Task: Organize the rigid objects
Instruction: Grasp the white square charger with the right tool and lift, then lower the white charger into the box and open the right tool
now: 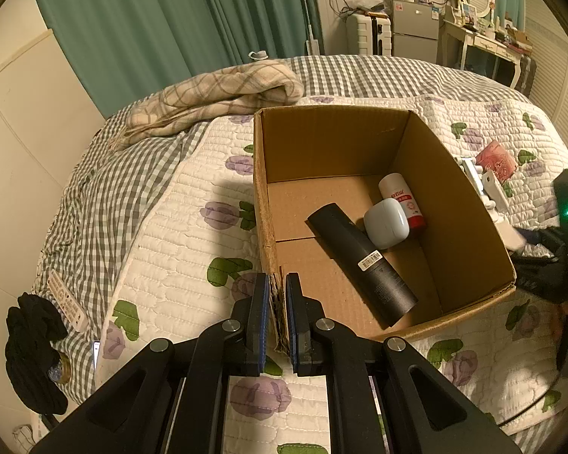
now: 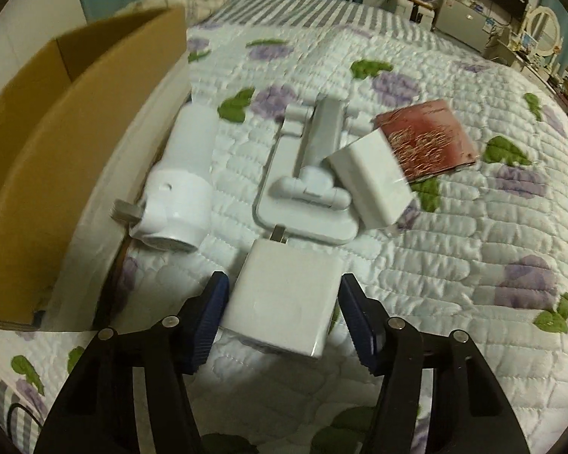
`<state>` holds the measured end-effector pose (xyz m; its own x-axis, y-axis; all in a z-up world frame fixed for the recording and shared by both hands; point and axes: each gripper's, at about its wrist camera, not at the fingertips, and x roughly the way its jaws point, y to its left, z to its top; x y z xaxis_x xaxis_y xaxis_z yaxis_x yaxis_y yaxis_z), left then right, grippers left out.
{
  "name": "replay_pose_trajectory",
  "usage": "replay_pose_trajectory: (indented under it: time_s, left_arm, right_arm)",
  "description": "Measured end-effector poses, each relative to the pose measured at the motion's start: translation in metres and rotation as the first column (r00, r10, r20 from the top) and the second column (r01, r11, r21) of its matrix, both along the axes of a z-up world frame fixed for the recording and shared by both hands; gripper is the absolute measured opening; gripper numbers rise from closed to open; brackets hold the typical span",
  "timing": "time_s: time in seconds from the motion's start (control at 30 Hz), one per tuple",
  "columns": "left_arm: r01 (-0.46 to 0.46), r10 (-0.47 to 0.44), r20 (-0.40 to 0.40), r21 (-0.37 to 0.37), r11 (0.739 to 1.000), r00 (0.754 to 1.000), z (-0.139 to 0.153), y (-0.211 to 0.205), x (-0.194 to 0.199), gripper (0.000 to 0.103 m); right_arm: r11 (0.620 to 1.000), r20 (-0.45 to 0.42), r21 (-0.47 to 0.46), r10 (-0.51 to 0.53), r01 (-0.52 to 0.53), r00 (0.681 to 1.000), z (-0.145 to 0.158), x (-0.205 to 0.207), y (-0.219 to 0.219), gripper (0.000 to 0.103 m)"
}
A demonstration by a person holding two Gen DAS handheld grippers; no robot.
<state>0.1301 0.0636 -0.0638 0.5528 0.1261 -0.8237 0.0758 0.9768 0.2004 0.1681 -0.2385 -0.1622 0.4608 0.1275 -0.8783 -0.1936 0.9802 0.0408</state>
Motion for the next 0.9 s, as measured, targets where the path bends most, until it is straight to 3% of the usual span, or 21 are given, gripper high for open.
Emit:
replay_pose_trajectory:
  time_s: [0.1, 0.33, 0.57, 0.73, 0.9]
  left_arm:
    - [0.002, -0.002, -0.001, 0.0, 1.0, 1.0, -0.001, 0.0, 0.0, 0.008]
    - [0.002, -0.002, -0.002, -0.001, 1.0, 1.0, -0.001, 0.0, 0.0, 0.008]
    - [0.003, -0.003, -0.003, 0.002, 1.0, 1.0, -0.001, 0.0, 0.001, 0.008]
    - [0.001, -0.001, -0.001, -0.002, 1.0, 1.0, -0.001, 0.0, 0.001, 0.008]
    - [-0.004, 0.004, -0.003, -0.017, 1.0, 1.0, -0.001, 0.002, 0.001, 0.008]
  right_arm:
    - [0.999, 0.052, 0.049, -0.015, 0.012, 0.999, 0.023, -0.005, -0.011, 0.053]
    - [0.999, 0.204, 0.047, 0.003, -0.013, 0.979, 0.097, -0.005, -0.014, 0.052]
    - [0.991, 0.348, 0.078, 0.077, -0.11, 0.934, 0.172, 0.007, 0.021, 0.052]
    - [0.979, 0.367, 0.076, 0.148, -0.188, 0.918, 0.182, 0.026, 0.067, 0.052]
    - [0.963, 0.281, 0.093, 0.219, -0.254, 0.934, 0.147, 0.048, 0.124, 0.052]
